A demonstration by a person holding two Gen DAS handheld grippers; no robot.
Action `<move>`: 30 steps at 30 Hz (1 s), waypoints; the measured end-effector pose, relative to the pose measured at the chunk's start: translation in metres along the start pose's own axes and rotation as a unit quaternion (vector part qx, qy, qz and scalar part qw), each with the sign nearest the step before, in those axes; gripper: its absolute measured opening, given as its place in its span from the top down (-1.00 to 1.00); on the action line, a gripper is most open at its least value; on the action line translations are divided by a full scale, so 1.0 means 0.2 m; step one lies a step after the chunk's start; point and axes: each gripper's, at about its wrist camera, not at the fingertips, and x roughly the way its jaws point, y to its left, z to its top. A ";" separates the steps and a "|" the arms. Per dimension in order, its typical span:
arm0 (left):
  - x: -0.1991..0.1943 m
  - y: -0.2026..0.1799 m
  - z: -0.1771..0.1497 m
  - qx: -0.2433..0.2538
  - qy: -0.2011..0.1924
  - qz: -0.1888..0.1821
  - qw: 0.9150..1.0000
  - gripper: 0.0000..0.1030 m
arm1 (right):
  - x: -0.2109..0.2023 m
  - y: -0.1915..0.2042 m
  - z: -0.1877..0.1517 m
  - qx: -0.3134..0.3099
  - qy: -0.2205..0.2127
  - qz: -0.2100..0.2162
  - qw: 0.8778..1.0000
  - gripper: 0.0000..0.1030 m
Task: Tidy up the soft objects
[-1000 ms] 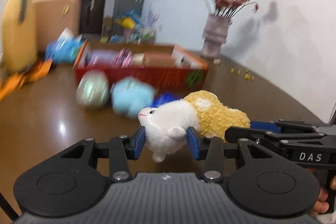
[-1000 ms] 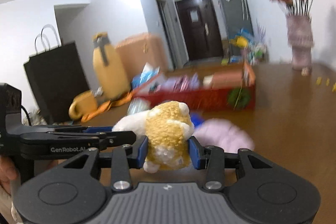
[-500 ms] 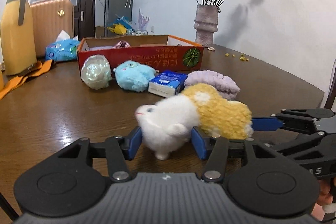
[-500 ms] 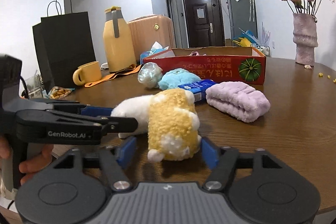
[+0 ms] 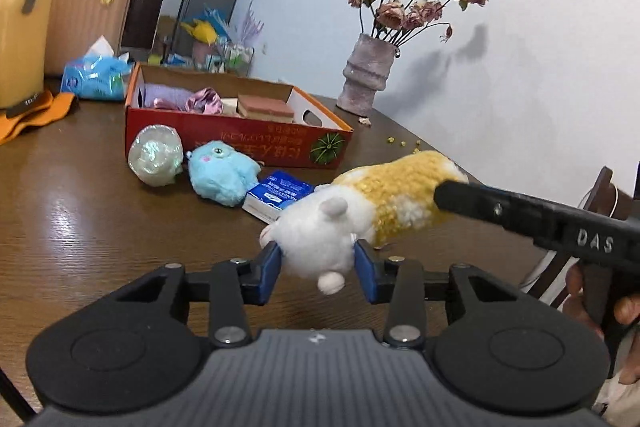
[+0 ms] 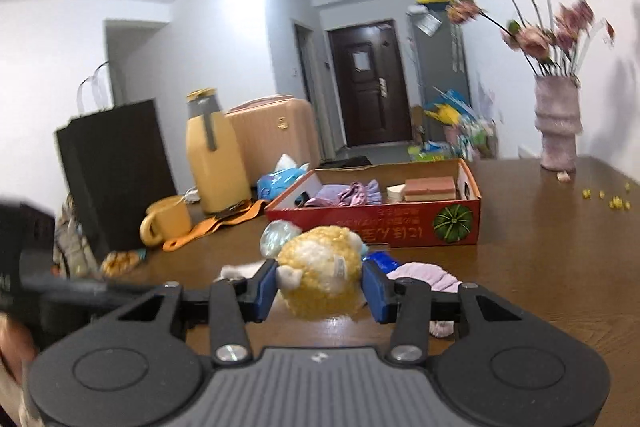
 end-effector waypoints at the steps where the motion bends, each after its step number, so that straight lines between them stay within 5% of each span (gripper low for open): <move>1: 0.01 0.01 0.01 -0.003 0.005 -0.002 1.000 0.24 | 0.02 0.00 0.02 0.002 0.002 -0.003 1.000 0.14; 7: 0.12 0.12 0.08 -0.044 0.059 -0.017 0.997 0.25 | 0.19 -0.04 0.11 0.029 0.064 -0.015 0.997 0.14; 13: 0.31 0.26 0.11 -0.063 0.097 0.010 0.993 0.24 | 0.52 -0.08 0.16 0.030 0.123 -0.027 0.992 0.16; 18: 0.41 0.37 0.17 -0.080 0.095 0.018 0.992 0.19 | 0.76 -0.08 0.25 0.013 0.120 -0.021 0.993 0.09; 24: 0.46 0.45 0.22 -0.083 0.065 0.040 0.994 -0.14 | 1.02 -0.16 0.23 0.026 0.099 -0.015 0.995 -0.02; 27: 0.48 0.45 0.23 -0.077 0.047 0.044 0.995 -0.13 | 1.02 -0.21 0.21 0.034 0.074 0.002 0.997 -0.04; 30: 0.50 0.44 0.23 -0.069 0.039 0.033 0.996 -0.05 | 0.90 -0.29 0.18 0.054 0.045 0.025 0.997 -0.31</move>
